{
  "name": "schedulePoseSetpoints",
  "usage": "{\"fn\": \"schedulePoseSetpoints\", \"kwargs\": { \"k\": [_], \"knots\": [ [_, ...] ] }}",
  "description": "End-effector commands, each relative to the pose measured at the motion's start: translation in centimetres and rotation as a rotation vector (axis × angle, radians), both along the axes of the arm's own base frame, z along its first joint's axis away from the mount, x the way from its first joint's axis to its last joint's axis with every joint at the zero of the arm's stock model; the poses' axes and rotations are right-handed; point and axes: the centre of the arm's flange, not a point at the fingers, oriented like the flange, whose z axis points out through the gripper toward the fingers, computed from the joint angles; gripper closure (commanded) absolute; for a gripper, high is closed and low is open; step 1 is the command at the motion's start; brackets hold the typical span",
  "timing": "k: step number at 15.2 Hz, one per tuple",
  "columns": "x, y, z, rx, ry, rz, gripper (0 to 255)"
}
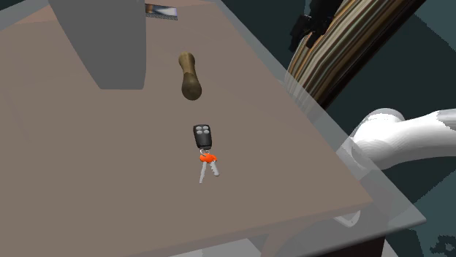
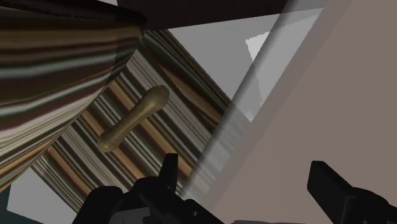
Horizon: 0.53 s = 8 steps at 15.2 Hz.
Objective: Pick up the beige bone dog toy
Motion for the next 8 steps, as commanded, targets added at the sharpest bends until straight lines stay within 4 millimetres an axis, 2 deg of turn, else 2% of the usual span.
{"fn": "schedulePoseSetpoints", "kwargs": {
  "k": [1, 8],
  "knots": [
    [0.0, 0.0, 0.0, 0.000, 0.000, 0.000, 0],
    [2.4, 9.3, -0.4, -0.004, 0.020, -0.103, 0]
  ]
}}
